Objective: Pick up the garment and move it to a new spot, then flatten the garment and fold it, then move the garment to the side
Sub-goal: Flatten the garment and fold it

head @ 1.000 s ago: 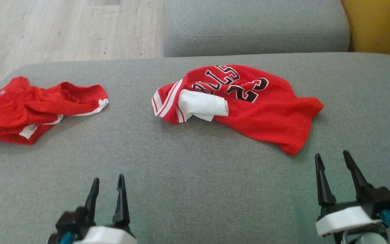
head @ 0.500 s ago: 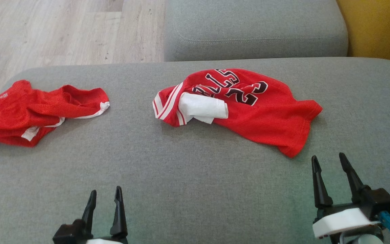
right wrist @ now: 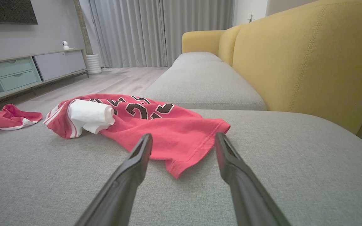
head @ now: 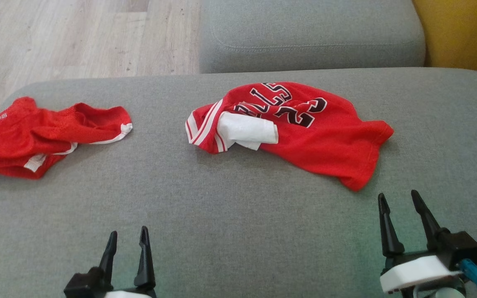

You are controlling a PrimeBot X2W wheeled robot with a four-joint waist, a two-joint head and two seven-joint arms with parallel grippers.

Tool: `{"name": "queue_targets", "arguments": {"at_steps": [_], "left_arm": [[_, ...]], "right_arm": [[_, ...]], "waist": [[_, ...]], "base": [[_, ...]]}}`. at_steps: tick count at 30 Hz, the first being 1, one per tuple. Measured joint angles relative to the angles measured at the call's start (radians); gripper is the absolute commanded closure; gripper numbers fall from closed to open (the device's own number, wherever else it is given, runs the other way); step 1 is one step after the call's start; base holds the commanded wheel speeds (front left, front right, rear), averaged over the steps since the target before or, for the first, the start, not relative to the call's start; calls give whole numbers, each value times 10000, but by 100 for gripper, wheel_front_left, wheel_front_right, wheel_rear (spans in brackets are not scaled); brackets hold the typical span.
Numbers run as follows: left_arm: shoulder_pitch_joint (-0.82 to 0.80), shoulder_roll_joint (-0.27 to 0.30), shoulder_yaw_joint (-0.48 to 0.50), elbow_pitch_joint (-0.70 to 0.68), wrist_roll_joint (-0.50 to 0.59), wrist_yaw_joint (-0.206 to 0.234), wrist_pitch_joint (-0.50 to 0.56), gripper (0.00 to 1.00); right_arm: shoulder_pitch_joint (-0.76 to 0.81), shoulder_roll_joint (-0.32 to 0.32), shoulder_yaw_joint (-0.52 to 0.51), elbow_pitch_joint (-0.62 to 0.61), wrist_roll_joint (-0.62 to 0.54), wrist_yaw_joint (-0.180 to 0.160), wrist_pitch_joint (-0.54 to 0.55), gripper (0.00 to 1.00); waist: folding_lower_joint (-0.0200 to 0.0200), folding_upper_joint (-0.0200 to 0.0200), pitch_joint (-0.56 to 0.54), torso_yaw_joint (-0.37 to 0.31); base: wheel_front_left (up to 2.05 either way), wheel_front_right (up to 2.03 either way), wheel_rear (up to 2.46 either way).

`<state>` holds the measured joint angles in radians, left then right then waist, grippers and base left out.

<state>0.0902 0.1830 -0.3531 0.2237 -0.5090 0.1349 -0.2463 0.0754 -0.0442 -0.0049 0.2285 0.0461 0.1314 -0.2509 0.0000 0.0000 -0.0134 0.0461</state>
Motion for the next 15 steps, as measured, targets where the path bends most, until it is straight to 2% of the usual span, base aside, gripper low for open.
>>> {"name": "queue_targets", "arguments": {"at_steps": [10, 15], "left_arm": [[-207, 19, -263, -134, 69, 44, 261, 0], [-1300, -121, -957, -265, 362, -391, 658, 0]], "right_arm": [[-55, 0, -38, -40, -23, 0, 0, 0], [-546, -2, -38, -151, -71, 0, 0, 0]], "waist": [[0, 0, 298, -54], [2, 0, 746, -256]], "base": [[0, 0, 0], [0, 0, 0]]}}
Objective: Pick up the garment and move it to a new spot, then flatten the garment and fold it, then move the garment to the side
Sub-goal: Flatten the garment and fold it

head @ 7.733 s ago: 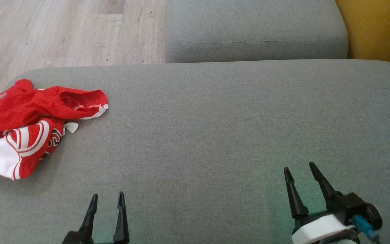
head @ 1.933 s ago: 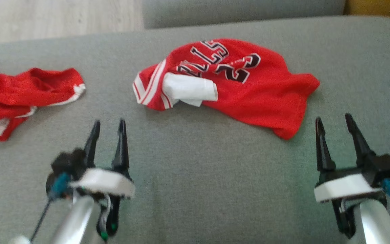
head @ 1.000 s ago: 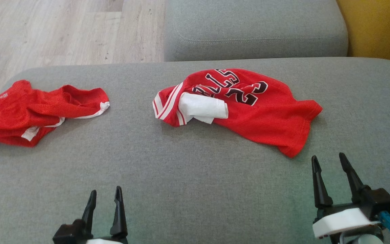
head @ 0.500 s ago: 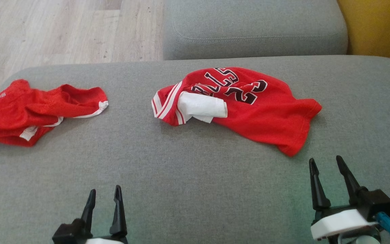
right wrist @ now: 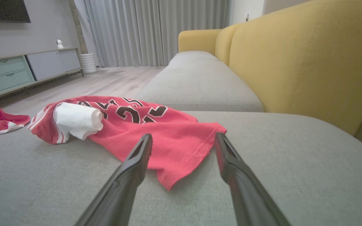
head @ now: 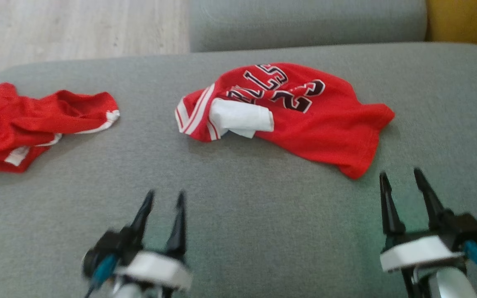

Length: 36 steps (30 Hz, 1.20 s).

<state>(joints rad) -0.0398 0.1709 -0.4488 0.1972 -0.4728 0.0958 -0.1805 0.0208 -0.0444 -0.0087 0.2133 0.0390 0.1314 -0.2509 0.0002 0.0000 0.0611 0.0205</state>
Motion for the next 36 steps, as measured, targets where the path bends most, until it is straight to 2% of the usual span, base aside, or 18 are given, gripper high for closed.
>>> {"name": "queue_targets", "arguments": {"at_steps": [5, 8, 13, 20, 29, 36], "left_arm": [[-1366, -794, -606, 265, -433, -625, 671, 0], [-2225, -1009, -905, 798, -499, -782, 1001, 0], [-3503, -1112, -920, 1883, -1049, -798, 1239, 0], [-4392, -1204, -679, 3196, -1797, -878, 1346, 0], [-5383, -1216, -332, 3893, -2069, -959, 1012, 0], [-5714, -1225, -29, 4086, -2537, -947, 1011, 0]], "right_arm": [[-525, 0, -6, -100, -67, 0, 0, 0], [-616, -2, 82, -100, -67, 0, 0, 0], [-1061, 0, 293, -132, -63, 0, 0, 0], [-1366, -4, 330, -169, -50, 0, 0, 0], [-1436, -4, 476, -276, 71, 0, 0, 0], [-1578, -4, 577, -403, 146, 0, 0, 0]], "waist": [[1, 0, 469, -322], [0, 0, 717, -606], [0, 0, 1168, -1180], [1, 0, 1833, -1901], [-1, 0, 2254, -2429], [-2, 0, 2373, -2578]], "base": [[0, 0, 0], [0, 0, 0], [0, 0, 0], [0, 0, 0], [0, 0, 0], [0, 0, 0]]}}
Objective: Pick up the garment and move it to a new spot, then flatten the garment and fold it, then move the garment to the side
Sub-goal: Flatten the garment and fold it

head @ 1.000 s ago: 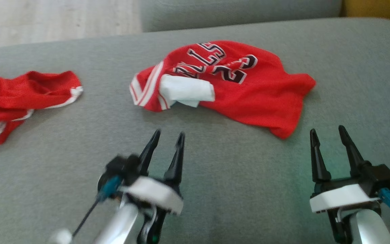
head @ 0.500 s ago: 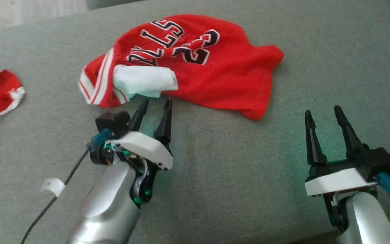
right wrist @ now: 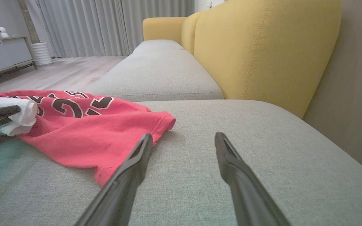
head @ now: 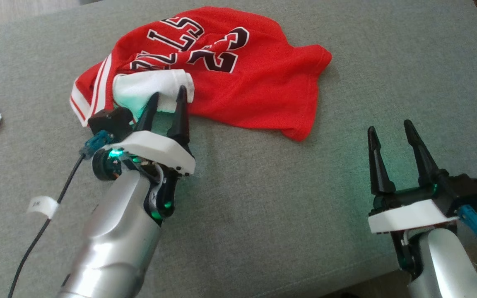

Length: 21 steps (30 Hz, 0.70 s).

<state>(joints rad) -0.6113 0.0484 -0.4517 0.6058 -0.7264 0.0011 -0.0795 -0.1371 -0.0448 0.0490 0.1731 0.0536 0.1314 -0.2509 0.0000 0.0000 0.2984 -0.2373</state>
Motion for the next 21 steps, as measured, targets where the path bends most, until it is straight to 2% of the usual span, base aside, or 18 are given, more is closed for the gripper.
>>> {"name": "queue_targets", "arguments": {"at_steps": [5, 6, 7, 8, 9, 10, 17, 21], "left_arm": [[-135, -10, 401, 399, -399, 435, 79, 0], [-233, -10, 418, 451, -401, 447, 92, 8], [-353, -15, 435, 512, -399, 525, 117, 48], [-492, -6, 441, 593, -384, 575, 121, 62], [-630, 12, 449, 663, -380, 614, 117, 92], [-735, 23, 453, 698, -374, 612, 73, 100], [-743, 157, 15, 598, 98, 328, -180, 100], [-242, 481, -301, -203, 374, 234, -267, 100]], "right_arm": [[-2, 0, 84, -44, 100, 0, 0, 0], [-8, 0, 104, -46, 113, 0, 0, 0], [-12, 0, 105, -46, 115, 0, 0, 0], [-18, 0, 105, -46, 128, 0, 0, 0], [-23, 0, 104, -46, 165, 0, 0, 0], [-28, 0, 98, -46, 173, 0, 0, 0], [-63, 0, -274, -44, 167, 0, -2, 0], [-58, 0, -456, -44, 157, 0, -2, 0]], "waist": [[0, 0, 149, -143], [0, 0, 194, -165], [0, 0, 240, -186], [1, 0, 286, -208], [1, 0, 325, -229], [1, 0, 358, -245], [1, 0, 324, -12], [0, 0, 132, 351]], "base": [[0, 0, 0], [0, 0, 0], [0, 0, 0], [0, 0, 0], [0, 0, 0], [0, 0, 0], [0, 0, 0], [0, 0, 0]]}}
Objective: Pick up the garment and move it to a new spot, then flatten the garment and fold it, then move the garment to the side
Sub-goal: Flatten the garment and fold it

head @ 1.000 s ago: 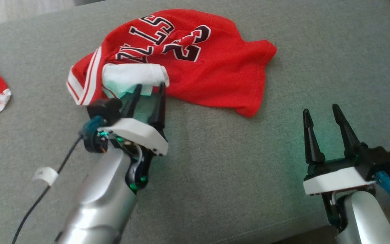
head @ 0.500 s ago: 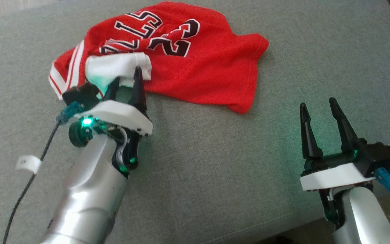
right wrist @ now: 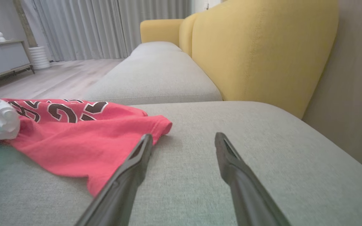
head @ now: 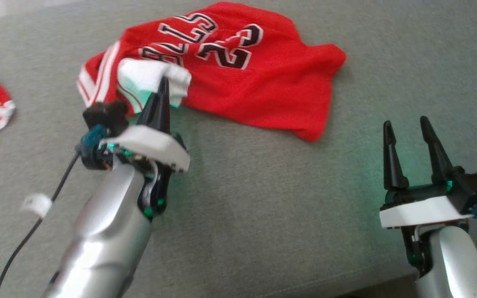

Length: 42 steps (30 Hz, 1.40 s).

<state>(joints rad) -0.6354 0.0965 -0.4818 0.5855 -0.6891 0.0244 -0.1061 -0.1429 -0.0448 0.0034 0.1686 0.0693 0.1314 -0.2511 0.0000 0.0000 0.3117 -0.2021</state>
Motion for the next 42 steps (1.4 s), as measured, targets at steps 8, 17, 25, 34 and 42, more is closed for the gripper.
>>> {"name": "queue_targets", "arguments": {"at_steps": [8, 17, 25, 34, 42], "left_arm": [[2194, 1969, -119, -3095, 677, 548, 236, 100], [4669, 3743, 263, -6460, 1131, 2004, 1175, 100], [6425, 3407, 485, -6610, 545, 2568, 765, 100], [6419, 2403, 334, -4470, 280, 2138, -424, 100], [6072, 1942, 324, -3187, 209, 1843, -1081, 0]], "right_arm": [[173, 0, -182, 92, -36, 0, 0, 0], [655, 0, -531, 230, -96, 0, 2, 0], [937, 2, -750, 293, -378, 0, 2, 0], [936, 2, -711, 366, -447, 0, 2, 0], [935, 2, -662, 414, -460, 0, 2, 0]], "waist": [[-1, 0, -682, 838], [-2, 0, -1452, 1584], [-2, 1, -1715, 1959], [-1, 0, -1690, 2046], [0, 0, -1720, 2054]], "base": [[0, 0, 0], [0, 0, 0], [0, 0, 0], [0, 0, 0], [0, 0, 0]]}}
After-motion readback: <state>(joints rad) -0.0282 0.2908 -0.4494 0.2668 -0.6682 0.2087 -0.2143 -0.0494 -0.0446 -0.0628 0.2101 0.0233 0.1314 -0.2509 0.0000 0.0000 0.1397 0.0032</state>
